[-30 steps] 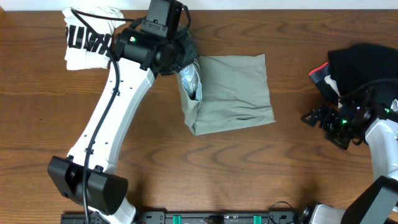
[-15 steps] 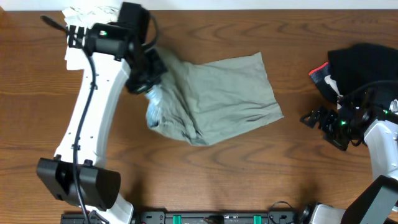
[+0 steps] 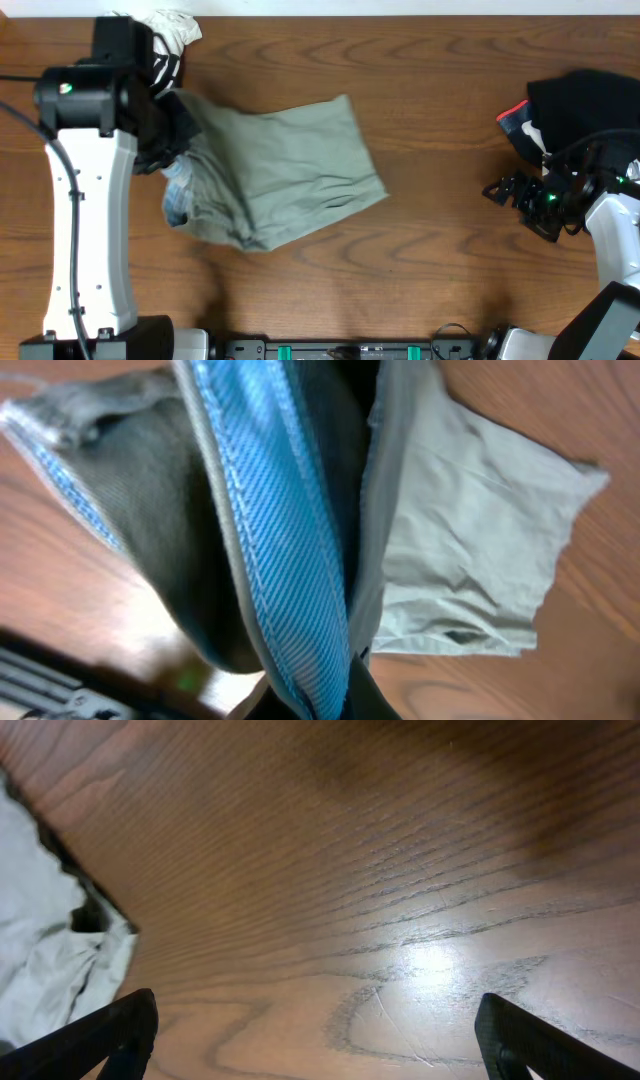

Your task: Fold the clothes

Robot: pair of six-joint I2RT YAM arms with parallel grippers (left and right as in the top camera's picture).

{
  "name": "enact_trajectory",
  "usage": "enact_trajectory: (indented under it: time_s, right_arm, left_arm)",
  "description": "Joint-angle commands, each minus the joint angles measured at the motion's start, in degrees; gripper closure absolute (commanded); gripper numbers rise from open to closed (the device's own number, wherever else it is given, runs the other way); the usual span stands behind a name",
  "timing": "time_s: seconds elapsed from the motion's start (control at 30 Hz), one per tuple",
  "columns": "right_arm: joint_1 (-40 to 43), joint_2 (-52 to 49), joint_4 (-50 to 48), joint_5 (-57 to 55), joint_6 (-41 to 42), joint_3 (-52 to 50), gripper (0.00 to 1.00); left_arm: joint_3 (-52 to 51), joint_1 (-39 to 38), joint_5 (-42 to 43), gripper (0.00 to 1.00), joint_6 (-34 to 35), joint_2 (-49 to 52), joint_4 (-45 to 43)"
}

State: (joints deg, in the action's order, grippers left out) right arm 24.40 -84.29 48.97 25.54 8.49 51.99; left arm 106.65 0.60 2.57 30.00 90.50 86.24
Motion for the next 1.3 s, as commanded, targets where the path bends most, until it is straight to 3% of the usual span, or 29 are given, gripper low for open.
enact_trajectory:
  time_s: [0.0, 0.27, 0.67, 1.03, 1.27]
  right_arm:
    - [-0.48, -0.22, -0.15, 0.42, -0.37, -0.20, 0.01]
    - [-0.48, -0.22, -0.52, 0.42, -0.17, -0.20, 0.01]
    - [-0.48, -0.22, -0.11, 0.39, -0.20, -0.20, 0.01]
    - [-0.48, -0.22, 0.63, 0.39, -0.22, -0.20, 0.01]
    - [-0.48, -0.22, 0.68, 0.37, -0.24, -0.20, 0.01]
  left_arm:
    - [1.16, 0.33, -3.37, 0.94, -2.32, 0.20, 0.94]
    - [1.16, -2.99, -3.21, 0.94, 0.98, 0.48, -5.99]
    - [1.14, -14.51, -3.21, 0.93, 5.27, 5.88, -17.70]
    - [1.11, -20.00, -2.80, 0.92, 16.74, 15.96, -32.48]
    - [1.11, -22.60, 5.40, 0.93, 18.82, 18.56, -41.05]
